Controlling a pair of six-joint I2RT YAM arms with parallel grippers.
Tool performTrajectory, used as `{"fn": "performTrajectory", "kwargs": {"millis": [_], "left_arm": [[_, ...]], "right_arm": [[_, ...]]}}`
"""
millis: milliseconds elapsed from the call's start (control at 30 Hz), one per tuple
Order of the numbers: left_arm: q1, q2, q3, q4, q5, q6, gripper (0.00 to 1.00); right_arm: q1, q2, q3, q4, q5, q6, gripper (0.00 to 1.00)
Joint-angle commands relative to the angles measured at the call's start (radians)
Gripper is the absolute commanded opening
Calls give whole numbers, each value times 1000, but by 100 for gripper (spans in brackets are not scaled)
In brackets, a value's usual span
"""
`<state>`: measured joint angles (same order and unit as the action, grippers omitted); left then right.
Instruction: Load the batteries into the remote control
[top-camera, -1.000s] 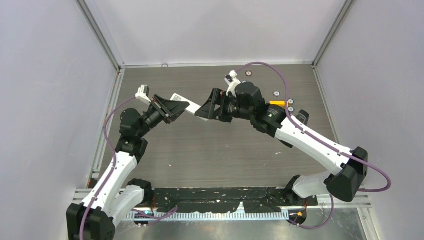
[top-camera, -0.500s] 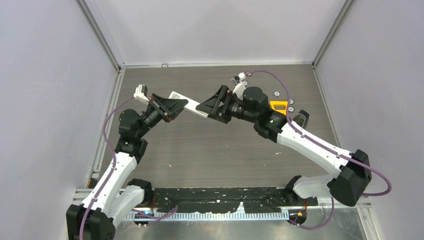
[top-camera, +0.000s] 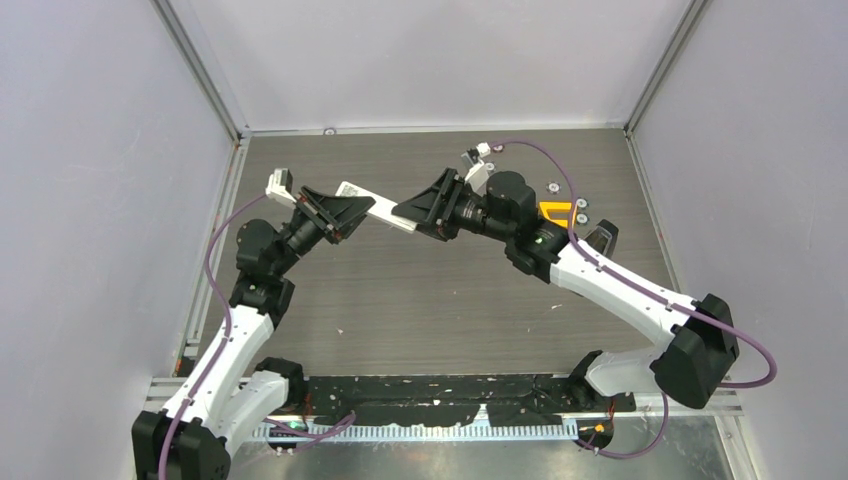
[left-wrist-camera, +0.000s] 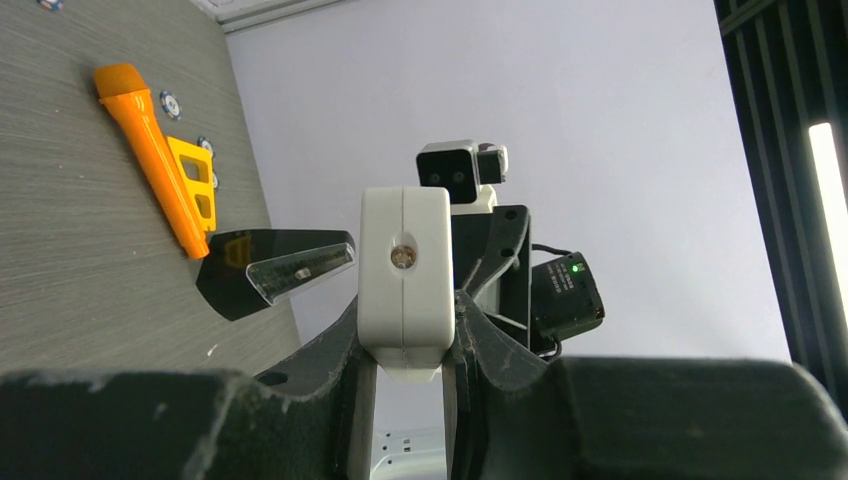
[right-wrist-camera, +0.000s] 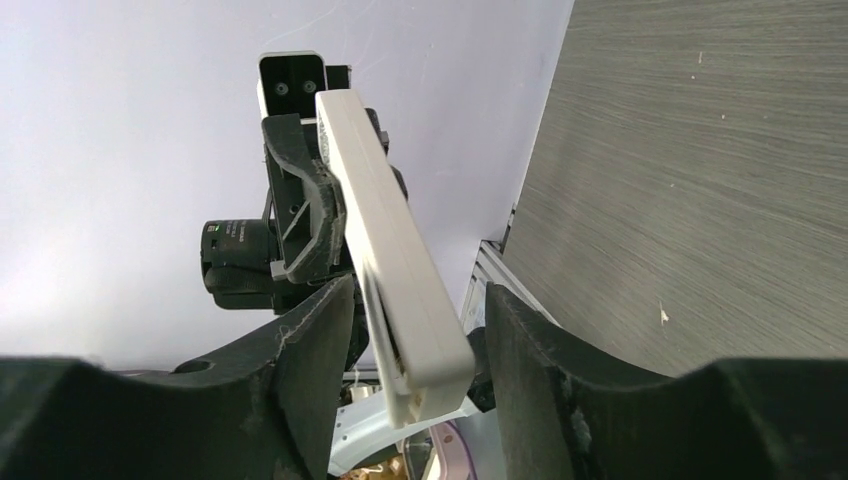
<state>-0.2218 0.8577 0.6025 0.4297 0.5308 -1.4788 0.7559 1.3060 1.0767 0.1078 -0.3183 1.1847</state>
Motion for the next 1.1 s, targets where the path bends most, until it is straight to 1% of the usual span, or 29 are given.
{"fn": "performTrajectory", "kwargs": {"millis": [0,133,200,267,600,800,1067], "left_arm": [[4,-25,5,61,-18,-9,0],[4,-24,7,60,-22,-17,0],[4,-22,6,59,-29,-28,0],[4,-25,-1,66,-38,-45,0],[4,-37,-11,75,-83,-105,0],[4,-17,-4,110,-53,-107,0],[1,-12,20,131,12,-81,0]], "right_arm": [[-6,11,12,50,-24,15,54],[-11,16,0,67,-35,26,40],[-12,18,-3,75,-45,32,36],[-15,16,-15,93,-49,44,34],[-27,4,-47,163,-70,58,33],[-28,27,-24,154,-79,54,32],[-28,76,25,122,-74,34,28]]}}
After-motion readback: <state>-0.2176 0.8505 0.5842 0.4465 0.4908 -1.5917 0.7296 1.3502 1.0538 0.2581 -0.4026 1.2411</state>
